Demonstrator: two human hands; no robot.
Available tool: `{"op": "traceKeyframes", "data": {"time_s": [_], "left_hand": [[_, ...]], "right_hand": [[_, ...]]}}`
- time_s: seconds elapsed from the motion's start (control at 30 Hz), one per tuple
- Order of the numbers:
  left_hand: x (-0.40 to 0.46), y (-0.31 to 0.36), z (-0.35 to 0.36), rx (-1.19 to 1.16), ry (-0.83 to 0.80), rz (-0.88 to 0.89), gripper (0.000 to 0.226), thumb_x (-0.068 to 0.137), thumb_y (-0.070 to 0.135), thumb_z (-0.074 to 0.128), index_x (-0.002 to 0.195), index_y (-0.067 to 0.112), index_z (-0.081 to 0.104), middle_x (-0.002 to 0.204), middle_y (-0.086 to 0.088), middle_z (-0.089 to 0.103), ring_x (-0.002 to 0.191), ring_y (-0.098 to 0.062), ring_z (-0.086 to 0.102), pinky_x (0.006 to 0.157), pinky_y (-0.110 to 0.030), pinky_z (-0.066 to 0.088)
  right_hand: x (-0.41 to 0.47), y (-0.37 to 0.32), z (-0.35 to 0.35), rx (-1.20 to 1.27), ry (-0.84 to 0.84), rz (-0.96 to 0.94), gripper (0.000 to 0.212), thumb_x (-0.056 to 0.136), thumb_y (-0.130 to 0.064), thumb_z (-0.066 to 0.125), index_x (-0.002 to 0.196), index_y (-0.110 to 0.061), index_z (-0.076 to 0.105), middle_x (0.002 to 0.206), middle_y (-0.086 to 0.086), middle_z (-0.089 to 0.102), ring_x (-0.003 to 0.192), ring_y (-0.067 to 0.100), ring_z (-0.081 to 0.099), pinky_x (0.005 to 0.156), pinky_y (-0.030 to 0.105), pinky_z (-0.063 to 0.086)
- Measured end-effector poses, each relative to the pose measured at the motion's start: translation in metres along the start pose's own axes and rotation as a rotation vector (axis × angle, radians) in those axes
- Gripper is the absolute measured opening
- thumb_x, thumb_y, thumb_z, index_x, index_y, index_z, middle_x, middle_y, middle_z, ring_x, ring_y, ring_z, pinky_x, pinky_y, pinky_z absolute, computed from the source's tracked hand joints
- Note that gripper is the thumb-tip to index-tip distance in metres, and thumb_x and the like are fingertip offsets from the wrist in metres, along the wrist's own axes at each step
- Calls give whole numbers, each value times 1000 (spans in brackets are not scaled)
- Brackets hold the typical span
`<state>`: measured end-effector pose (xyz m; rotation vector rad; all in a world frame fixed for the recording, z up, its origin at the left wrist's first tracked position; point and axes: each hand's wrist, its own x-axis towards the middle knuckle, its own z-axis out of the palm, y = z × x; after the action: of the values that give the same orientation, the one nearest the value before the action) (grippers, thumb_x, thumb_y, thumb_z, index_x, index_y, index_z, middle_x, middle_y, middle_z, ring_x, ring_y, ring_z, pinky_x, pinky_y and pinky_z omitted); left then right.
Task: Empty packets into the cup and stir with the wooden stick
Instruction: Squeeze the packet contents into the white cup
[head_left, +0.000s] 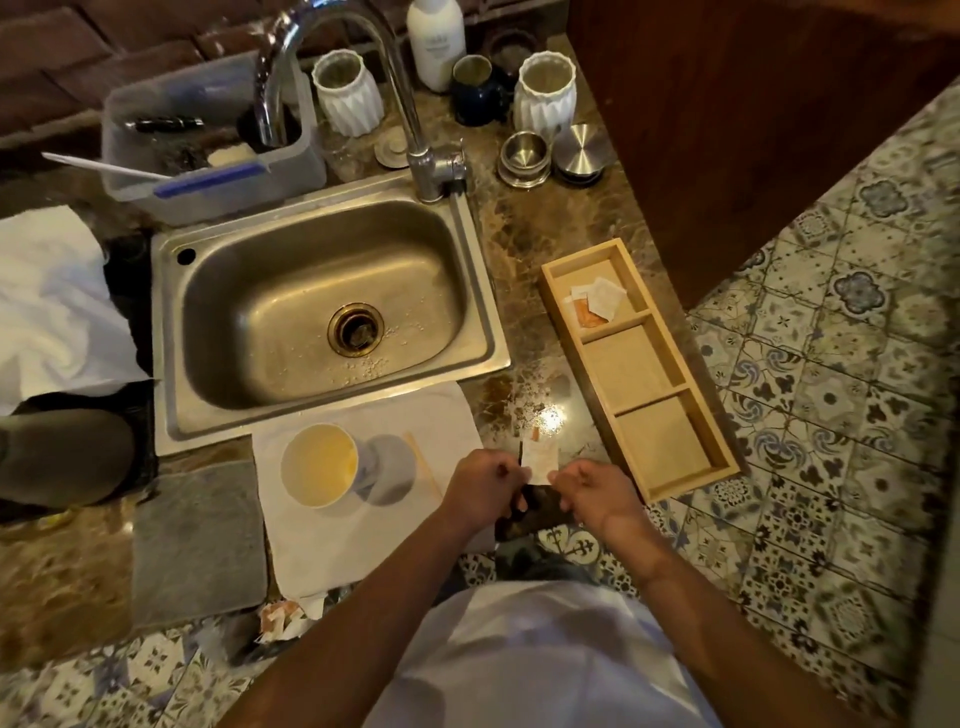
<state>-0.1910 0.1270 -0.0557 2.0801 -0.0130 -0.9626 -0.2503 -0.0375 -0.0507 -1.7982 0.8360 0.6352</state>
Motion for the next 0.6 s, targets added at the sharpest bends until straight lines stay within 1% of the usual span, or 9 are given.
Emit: {"op": "traceKeyframes", "data": {"time_s": [0.07,0.13,0.2,0.3,0.37,0.47,0.6], "left_hand": [[1,-2,1,46,9,-9,33,95,26,67,67,7,71,66,-11,75,50,-13,59,66,-30,53],[3,-1,3,75,12,-38,36,94,30,67,62,15,68,63,-7,75,49,-11,60,65,-29,53],[5,1,4,74,8,-86,37,93,32,67,58,19,65,63,-6,75,49,-11,60,64,-28,52],[5,4,5,-27,-11,-148,34,93,28,67,61,16,67,58,-2,73,49,-15,60,61,-28,52],[4,4,6,-50,-6,-160,32,93,27,68,65,12,69,56,0,72,47,-15,60,59,-28,52],[5,0,8,-27,20,-165,31,92,28,69,68,9,70,55,0,72,46,-15,61,59,-30,53],[8,0,11,16,34,-164,28,91,29,71,69,12,70,56,-1,72,46,-14,63,59,-32,56]], "right_hand": [[1,-1,-1,-25,-1,0,22,95,-29,68,79,-14,71,66,0,70,65,17,65,79,43,59],[1,-1,-3,-49,-9,-4,21,95,-30,66,83,-14,71,68,-1,71,67,17,66,81,43,59],[1,0,-2,-62,-13,0,21,95,-31,66,83,-15,71,69,0,72,70,19,68,82,43,59],[1,2,-2,-86,-3,3,23,95,-32,66,79,-16,70,70,-1,72,78,25,72,83,43,59],[0,3,-2,-117,2,-12,25,95,-33,64,80,-15,71,71,0,73,78,25,72,81,40,58],[-1,4,-1,-169,8,-28,28,96,-34,63,79,-14,72,74,1,75,77,23,71,79,37,55],[2,5,0,-217,24,-34,27,94,-36,63,77,-16,71,75,2,76,75,22,71,77,39,56]]}}
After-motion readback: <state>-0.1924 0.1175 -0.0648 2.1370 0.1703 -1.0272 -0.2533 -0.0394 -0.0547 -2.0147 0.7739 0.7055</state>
